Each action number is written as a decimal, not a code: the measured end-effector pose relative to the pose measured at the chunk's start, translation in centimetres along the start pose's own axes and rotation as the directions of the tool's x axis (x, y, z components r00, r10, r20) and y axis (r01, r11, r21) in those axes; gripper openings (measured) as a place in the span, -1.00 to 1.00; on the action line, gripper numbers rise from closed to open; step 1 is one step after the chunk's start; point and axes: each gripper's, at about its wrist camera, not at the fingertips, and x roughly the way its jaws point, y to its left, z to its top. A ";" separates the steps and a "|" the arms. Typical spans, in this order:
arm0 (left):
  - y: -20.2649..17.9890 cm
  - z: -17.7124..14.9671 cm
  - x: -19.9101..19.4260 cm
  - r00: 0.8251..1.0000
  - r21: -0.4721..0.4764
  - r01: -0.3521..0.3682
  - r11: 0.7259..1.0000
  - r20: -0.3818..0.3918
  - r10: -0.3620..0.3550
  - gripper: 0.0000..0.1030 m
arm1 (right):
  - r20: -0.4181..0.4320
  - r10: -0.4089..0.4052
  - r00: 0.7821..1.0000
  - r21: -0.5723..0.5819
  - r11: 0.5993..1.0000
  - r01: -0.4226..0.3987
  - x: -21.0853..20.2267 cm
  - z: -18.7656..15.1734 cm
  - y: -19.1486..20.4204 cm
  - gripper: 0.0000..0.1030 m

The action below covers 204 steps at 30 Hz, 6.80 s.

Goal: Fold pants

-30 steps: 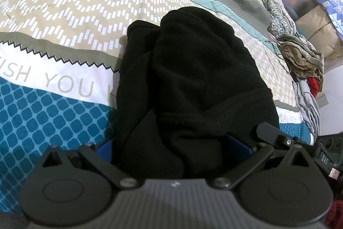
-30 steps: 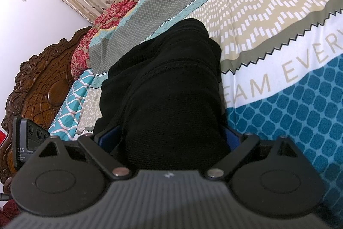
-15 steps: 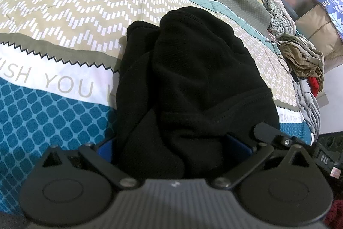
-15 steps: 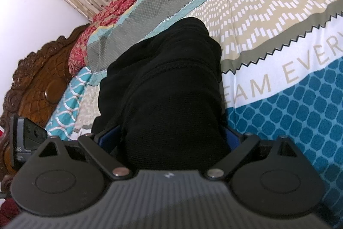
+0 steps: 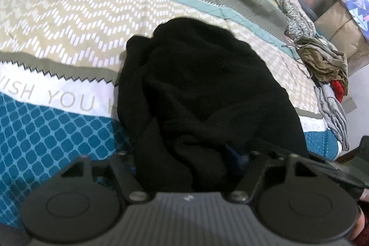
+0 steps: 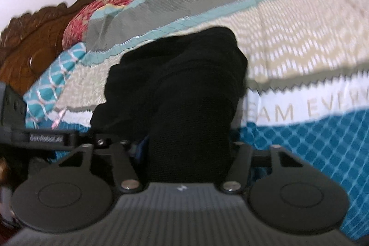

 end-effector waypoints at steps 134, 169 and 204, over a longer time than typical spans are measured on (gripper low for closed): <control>-12.3 4.3 -2.7 0.797 0.162 -0.574 0.802 0.334 0.503 1.00 | 0.070 -0.248 0.966 0.140 0.961 0.237 -1.2 4.2 1.7 1.00; -11.9 3.6 -3.3 0.816 0.154 -0.557 0.816 0.282 0.504 1.00 | 0.052 -0.233 0.971 0.161 0.962 0.222 -1.9 3.7 1.8 1.00; -12.4 3.3 -3.6 0.814 0.164 -0.553 0.817 0.314 0.488 1.00 | 0.036 -0.227 0.973 0.169 0.961 0.218 -1.6 3.5 1.2 1.00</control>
